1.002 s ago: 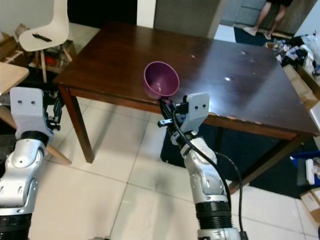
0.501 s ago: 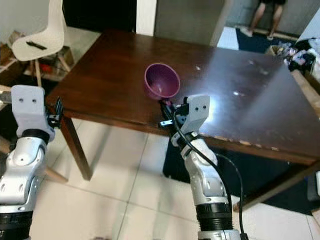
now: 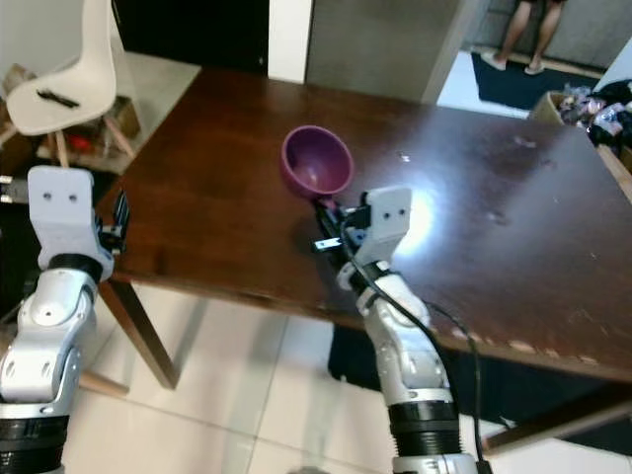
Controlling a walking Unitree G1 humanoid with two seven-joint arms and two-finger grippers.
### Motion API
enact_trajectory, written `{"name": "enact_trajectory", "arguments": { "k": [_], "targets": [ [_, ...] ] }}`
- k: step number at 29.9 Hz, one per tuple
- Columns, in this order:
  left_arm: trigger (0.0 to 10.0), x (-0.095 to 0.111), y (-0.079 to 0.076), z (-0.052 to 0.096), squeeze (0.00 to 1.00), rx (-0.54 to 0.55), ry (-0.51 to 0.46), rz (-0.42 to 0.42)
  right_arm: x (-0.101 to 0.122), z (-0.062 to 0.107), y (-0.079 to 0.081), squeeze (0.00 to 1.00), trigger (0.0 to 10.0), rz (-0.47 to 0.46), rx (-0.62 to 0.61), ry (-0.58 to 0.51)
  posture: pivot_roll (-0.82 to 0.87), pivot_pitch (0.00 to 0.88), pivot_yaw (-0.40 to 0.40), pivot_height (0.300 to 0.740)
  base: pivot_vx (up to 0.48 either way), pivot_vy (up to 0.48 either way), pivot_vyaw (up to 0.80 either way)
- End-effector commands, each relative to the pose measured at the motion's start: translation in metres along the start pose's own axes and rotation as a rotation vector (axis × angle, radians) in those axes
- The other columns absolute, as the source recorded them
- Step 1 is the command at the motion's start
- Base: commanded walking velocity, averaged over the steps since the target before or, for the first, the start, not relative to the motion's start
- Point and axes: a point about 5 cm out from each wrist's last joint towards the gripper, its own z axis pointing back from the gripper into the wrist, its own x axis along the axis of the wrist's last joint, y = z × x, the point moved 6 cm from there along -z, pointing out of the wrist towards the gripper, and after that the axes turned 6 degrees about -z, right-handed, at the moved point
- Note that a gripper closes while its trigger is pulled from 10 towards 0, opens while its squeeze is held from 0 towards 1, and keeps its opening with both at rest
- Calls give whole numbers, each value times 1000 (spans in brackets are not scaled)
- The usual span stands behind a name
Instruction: Setting the table
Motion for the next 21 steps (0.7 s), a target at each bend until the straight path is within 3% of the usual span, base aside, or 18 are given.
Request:
{"name": "enact_trajectory", "arguments": {
  "k": [1, 21],
  "targets": [
    [10000, -10, 0, 2, 0, 3, 29, -9, -1, -1, 5, 0, 10000, -15, 13, -3, -18, 17, -5, 740, 480, 0, 0],
    [10000, -8, -9, 0, 0, -38, 20, -11, 3, 0, -3, 0, 10000, -12, -25, -18, -28, 17, 12, 740, 478, 0, 0]
  ]
}}
